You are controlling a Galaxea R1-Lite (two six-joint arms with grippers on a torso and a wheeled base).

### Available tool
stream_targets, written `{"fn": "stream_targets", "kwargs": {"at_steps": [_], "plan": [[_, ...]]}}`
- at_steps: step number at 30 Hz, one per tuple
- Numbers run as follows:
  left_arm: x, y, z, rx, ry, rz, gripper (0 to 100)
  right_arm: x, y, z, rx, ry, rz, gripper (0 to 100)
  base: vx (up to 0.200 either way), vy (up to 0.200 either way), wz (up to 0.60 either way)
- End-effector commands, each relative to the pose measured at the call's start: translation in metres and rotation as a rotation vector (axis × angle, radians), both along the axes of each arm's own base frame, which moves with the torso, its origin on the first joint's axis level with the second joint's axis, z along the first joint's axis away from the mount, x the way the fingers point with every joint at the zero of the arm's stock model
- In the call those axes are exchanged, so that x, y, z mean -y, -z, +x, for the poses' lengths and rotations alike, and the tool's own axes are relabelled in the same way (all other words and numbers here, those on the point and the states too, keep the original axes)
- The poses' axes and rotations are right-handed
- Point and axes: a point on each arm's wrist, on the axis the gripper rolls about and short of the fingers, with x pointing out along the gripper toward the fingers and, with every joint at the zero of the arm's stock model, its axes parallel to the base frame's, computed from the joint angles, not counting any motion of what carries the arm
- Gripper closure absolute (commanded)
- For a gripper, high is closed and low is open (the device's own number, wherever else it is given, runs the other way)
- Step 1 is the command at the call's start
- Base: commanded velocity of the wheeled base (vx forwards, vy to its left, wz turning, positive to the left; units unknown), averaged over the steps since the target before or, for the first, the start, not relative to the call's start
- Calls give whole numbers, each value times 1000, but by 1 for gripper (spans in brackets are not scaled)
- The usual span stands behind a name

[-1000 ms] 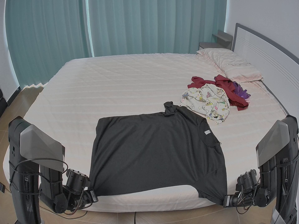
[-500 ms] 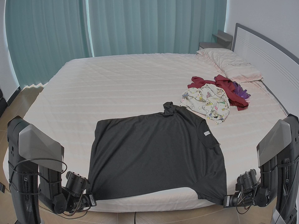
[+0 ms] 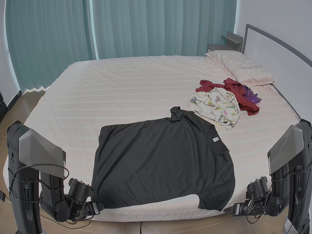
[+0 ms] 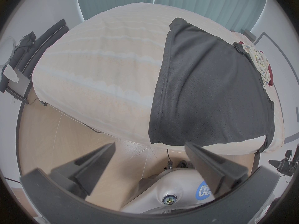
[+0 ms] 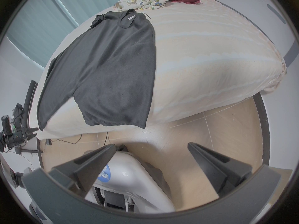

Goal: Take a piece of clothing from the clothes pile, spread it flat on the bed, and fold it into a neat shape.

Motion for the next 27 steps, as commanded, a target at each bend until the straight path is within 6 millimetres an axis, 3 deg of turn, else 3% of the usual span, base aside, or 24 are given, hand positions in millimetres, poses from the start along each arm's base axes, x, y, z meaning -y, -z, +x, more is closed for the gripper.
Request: {"fn": "stream_targets", "kwargs": {"at_steps": [1, 11, 25, 27], "plan": [[-1, -1, 0, 6, -3, -1, 0, 2, -3, -3, 0, 21, 7, 0, 0, 0, 0], [-27, -67, 14, 287, -25, -175, 0, -3, -55, 19, 341, 103, 191, 0, 0, 0, 0], [-29, -74, 20, 373, -48, -225, 0, -1, -64, 23, 432, 144, 175, 0, 0, 0, 0], [-29, -73, 21, 367, -49, -224, 0, 0, -64, 24, 438, 159, 157, 0, 200, 0, 0]]}}
